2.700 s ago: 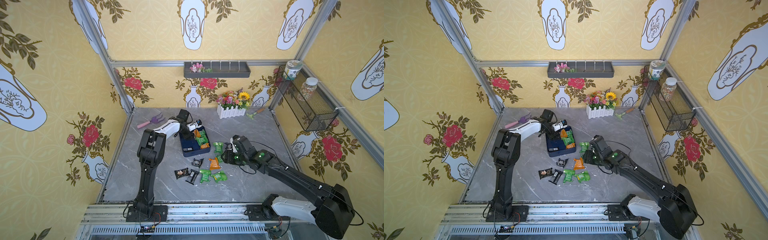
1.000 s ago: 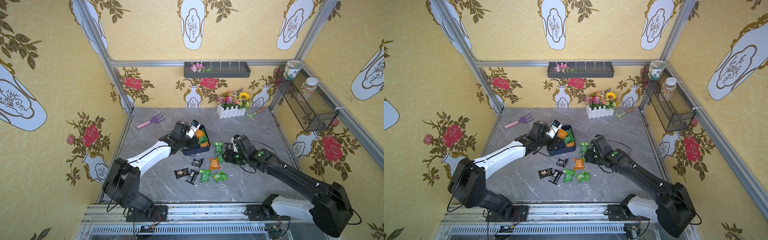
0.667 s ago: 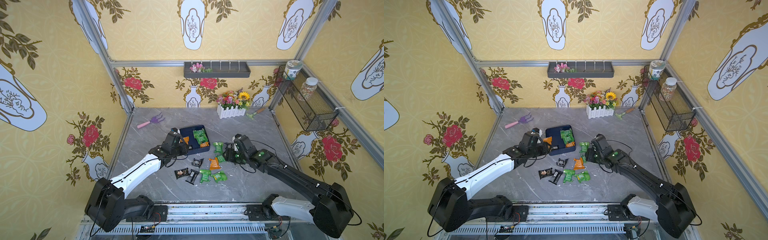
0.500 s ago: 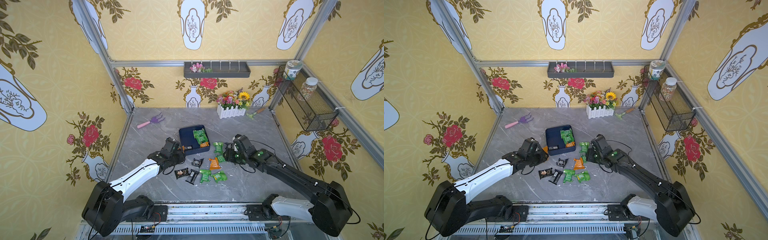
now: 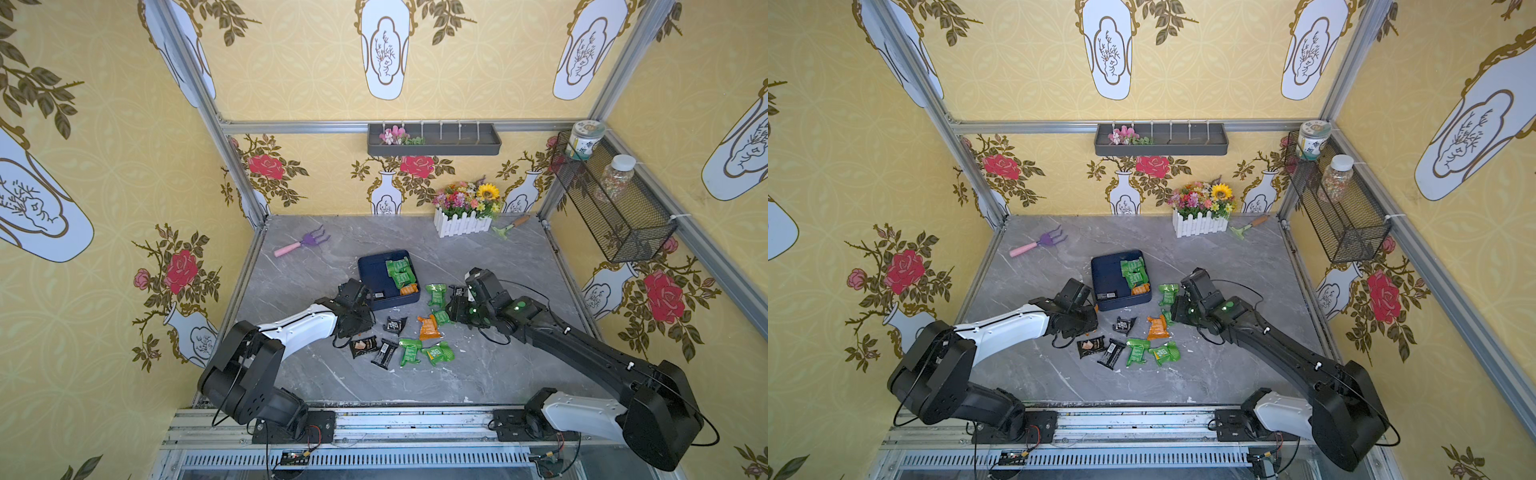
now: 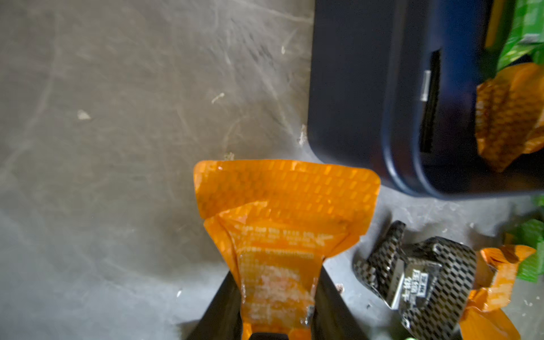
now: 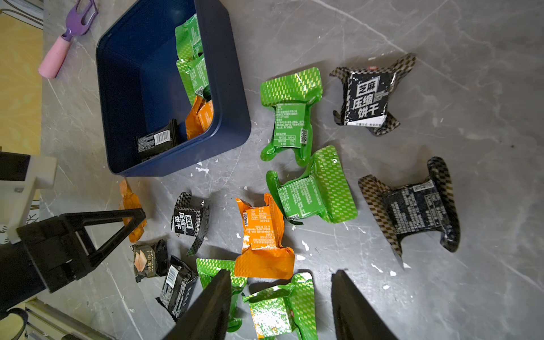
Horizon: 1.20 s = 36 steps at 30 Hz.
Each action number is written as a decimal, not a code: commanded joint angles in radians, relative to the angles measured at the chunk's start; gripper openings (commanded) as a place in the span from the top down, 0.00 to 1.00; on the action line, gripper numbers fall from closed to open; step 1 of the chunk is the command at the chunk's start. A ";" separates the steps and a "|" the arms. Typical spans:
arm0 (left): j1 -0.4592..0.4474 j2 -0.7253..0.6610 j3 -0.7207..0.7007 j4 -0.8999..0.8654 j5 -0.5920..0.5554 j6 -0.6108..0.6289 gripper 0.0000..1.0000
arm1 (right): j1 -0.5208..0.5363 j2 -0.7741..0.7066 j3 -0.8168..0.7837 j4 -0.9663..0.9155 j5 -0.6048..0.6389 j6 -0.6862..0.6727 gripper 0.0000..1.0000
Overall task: Take the cookies out of the storage box
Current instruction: Place the cookie at the center of the board, then pick up the cookie from the storage box.
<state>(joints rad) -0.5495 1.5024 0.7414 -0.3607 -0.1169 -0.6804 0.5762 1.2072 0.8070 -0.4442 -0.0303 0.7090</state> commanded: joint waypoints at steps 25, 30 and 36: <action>0.074 -0.365 -0.117 0.424 0.016 -0.290 0.25 | 0.149 0.496 0.564 -0.113 0.136 -0.124 0.45; 0.154 -0.299 -0.156 0.513 0.115 -0.317 0.25 | 0.160 0.701 0.792 -0.222 0.191 -0.053 0.42; 0.175 -0.253 -0.171 0.552 0.156 -0.287 0.29 | 0.179 0.888 0.988 -0.290 0.226 0.031 0.38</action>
<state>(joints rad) -0.3813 1.2350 0.5770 0.1295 0.0040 -0.9768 0.7528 2.0403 1.7329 -0.6643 0.1566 0.6846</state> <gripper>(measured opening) 0.732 0.613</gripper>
